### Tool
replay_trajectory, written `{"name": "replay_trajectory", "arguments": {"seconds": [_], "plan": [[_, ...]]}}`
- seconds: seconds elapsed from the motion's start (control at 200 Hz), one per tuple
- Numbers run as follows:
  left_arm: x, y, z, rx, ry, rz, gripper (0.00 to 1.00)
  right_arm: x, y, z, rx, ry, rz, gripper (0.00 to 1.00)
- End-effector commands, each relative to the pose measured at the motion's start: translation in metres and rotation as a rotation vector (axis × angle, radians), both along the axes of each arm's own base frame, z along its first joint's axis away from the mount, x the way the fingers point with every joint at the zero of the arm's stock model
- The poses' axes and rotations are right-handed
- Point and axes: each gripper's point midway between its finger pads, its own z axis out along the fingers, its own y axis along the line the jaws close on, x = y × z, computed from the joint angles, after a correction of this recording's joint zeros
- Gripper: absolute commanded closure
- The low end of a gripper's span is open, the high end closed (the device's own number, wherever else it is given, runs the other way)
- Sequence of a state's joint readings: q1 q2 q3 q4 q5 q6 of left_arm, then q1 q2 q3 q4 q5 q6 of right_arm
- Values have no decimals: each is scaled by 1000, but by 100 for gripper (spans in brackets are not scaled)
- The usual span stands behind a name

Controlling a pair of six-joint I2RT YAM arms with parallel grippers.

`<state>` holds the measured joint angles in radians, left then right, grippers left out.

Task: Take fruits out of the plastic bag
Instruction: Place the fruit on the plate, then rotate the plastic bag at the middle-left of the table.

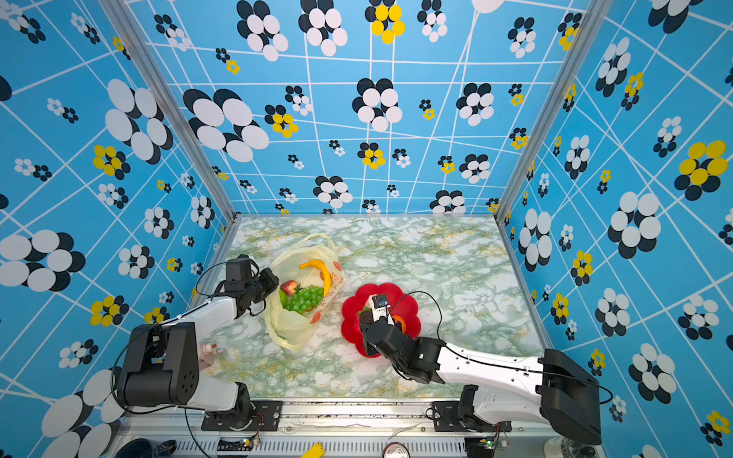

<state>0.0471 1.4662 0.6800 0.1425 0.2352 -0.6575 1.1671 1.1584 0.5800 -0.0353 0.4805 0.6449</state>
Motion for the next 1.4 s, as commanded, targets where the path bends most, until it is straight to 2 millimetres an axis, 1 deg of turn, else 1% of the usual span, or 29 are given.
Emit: {"name": "replay_trajectory", "arguments": {"seconds": [0.0, 0.265, 0.375, 0.52, 0.665, 0.815, 0.985, 1.095, 1.18, 1.25, 1.395], "plan": [[-5, 2, 1, 26, -4, -2, 100, -7, -15, -16, -15, 11, -49, 50], [-6, 3, 5, 33, -8, 0, 100, -5, -10, -34, -27, 16, -48, 48], [-8, 5, 7, 39, -13, 6, 100, -4, -12, -39, -35, 21, -66, 43], [-8, 6, 10, 43, -19, 10, 100, -3, -17, -43, -38, 27, -91, 37], [-8, 7, 10, 46, -18, 13, 100, 0, -18, -46, -49, 47, -105, 34], [-9, 8, 10, 48, -19, 14, 100, 0, -18, -47, -63, 66, -112, 33], [-6, 3, 10, 34, -14, -6, 100, -1, -14, -39, -66, 76, -90, 34], [3, -5, 16, 43, -10, -38, 100, -3, -11, -33, -60, 89, -79, 32], [15, -17, 21, 58, -2, -85, 100, 0, -9, -20, -53, 81, -83, 27], [28, -31, 25, 59, -6, -132, 100, 3, -7, -9, -46, 67, -87, 24], [58, -55, 28, 44, -6, -221, 100, 16, 1, 10, -25, 59, -99, 22]]}}
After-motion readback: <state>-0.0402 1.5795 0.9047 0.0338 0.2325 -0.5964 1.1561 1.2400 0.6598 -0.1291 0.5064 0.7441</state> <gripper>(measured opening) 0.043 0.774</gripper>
